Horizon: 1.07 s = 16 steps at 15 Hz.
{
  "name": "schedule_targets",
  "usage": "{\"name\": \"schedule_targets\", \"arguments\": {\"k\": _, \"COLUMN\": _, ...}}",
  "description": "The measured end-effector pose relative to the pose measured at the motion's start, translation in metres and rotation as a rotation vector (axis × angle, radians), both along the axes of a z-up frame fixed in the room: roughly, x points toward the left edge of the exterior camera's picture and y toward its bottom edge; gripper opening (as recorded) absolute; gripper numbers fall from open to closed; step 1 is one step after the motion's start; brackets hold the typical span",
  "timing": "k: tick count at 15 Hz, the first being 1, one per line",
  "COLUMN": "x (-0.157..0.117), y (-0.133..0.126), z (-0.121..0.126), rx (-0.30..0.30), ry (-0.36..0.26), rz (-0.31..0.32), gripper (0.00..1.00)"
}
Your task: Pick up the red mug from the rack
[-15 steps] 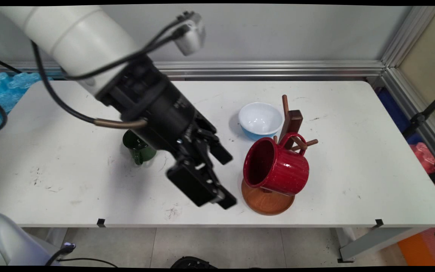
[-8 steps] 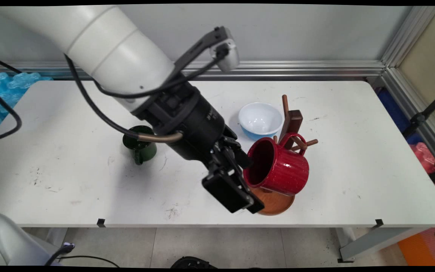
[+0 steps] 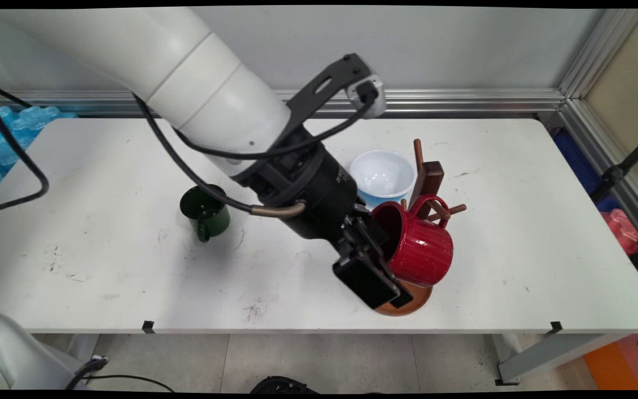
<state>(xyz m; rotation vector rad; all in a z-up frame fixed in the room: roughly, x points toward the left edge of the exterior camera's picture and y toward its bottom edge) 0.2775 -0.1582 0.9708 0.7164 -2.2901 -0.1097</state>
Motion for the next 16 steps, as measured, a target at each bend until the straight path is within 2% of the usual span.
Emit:
{"name": "schedule_targets", "arguments": {"k": 12, "x": -0.0084, "y": -0.01, "z": -0.0092, "rx": -0.016, "ry": -0.008, "rz": 0.04, "gripper": 1.0}}
{"name": "schedule_targets", "arguments": {"k": 13, "x": -0.0087, "y": -0.0102, "z": -0.0093, "rx": -0.018, "ry": -0.008, "rz": 0.042, "gripper": 0.0}}
{"name": "schedule_targets", "arguments": {"k": 16, "x": -0.0094, "y": -0.011, "z": -0.0098, "rx": -0.021, "ry": -0.007, "rz": 0.045, "gripper": 0.0}}
